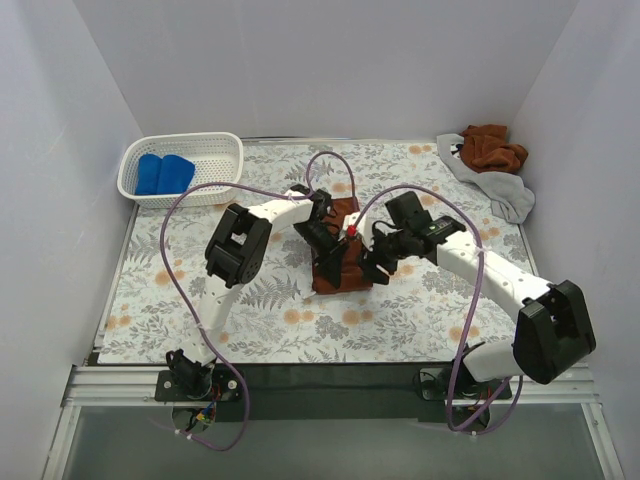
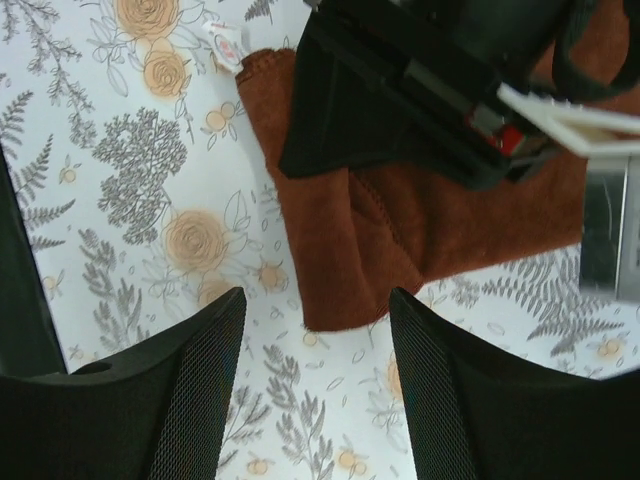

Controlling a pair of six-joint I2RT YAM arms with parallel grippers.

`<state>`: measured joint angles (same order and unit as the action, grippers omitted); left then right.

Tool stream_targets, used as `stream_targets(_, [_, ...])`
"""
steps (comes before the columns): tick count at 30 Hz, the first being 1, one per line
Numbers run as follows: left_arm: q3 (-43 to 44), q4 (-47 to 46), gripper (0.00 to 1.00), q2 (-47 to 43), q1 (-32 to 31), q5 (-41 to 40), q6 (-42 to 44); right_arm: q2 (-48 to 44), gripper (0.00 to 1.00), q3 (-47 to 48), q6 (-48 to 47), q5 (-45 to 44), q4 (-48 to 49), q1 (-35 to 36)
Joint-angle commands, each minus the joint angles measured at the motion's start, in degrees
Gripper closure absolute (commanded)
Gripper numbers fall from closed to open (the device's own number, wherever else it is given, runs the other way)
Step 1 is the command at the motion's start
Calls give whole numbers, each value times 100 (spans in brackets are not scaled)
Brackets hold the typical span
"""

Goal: Roll the towels
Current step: Roll the towel

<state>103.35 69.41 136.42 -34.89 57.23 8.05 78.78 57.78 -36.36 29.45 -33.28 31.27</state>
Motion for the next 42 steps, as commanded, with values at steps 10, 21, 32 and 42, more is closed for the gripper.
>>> stream_targets(10, [-70,257,80,745,70,-485,240,805,46,-618,-363,-608,1658,828])
stream_targets(21, [-587,161,76,229,88,-353,548,1499,98,-812,-451,-485,1545,864])
stream_targets(32, [-2135,-1175,57,-2031,940,69,110,1754,99,-250,-715,974,-302,723])
stream_targets(42, [-4002,-2851,54,-4384,1398,-853,-567,2956,99,698,-354,1940,-1198,433])
